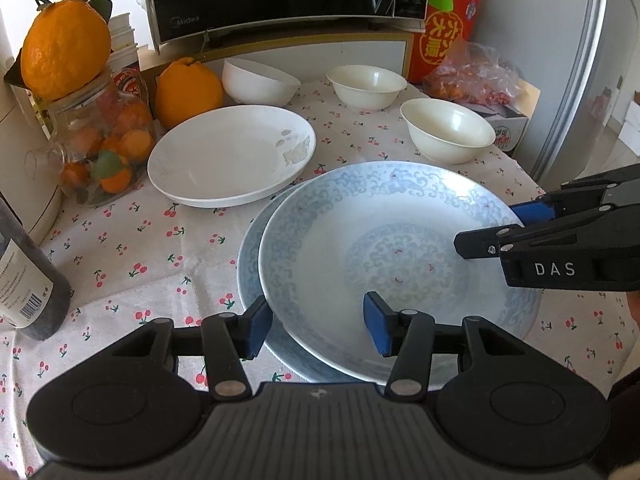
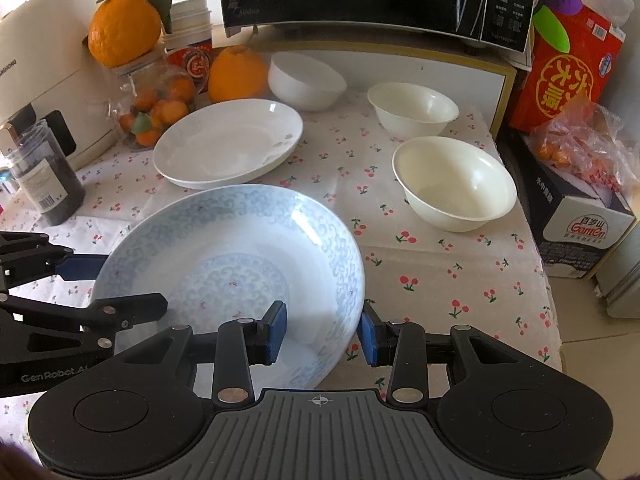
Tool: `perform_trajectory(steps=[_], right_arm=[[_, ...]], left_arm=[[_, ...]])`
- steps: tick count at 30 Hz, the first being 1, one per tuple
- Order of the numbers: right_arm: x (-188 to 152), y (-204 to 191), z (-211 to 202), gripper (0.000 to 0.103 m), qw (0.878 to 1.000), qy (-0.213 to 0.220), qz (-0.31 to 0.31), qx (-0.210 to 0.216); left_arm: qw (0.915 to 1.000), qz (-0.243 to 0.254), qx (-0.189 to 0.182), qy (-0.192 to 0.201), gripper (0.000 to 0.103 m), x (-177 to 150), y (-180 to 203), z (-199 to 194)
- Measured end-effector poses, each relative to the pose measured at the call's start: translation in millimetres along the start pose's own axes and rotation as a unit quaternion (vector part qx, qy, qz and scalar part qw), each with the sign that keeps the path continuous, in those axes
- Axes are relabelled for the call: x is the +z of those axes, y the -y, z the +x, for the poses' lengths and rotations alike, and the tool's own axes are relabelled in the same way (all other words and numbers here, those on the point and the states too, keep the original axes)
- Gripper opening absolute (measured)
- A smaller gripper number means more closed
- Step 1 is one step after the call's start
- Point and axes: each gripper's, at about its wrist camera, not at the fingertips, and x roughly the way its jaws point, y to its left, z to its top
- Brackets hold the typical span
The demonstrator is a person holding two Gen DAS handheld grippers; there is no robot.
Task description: Organize plates and bowls
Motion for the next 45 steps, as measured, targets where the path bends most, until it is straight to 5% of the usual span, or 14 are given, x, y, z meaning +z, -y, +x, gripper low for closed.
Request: perform_trajectory(steps=[30, 36, 38, 45], right_arm=[[-1, -31, 9, 0.033, 0.993, -0.03, -0.106, -0.043], [5, -25, 10, 0.041, 0.995, -0.045, -0.082, -0.021], [7, -23, 8, 0.053, 0.996, -0.045, -0.073, -0.016], [24, -14, 4, 0.069, 0.999, -0.035, -0.032, 0.0]], left_arm=[[0.9977, 0.054, 0.034, -0.023, 0.039, -7, 5, -10], [0.9996, 0.014, 0.009, -0.024, 0.057, -3, -3, -11], [0.9997, 0.003, 0.008, -0.022, 0.063, 0, -5, -12], [0.9988, -0.042, 0.017, -0.015, 0.086, 12, -20, -12]])
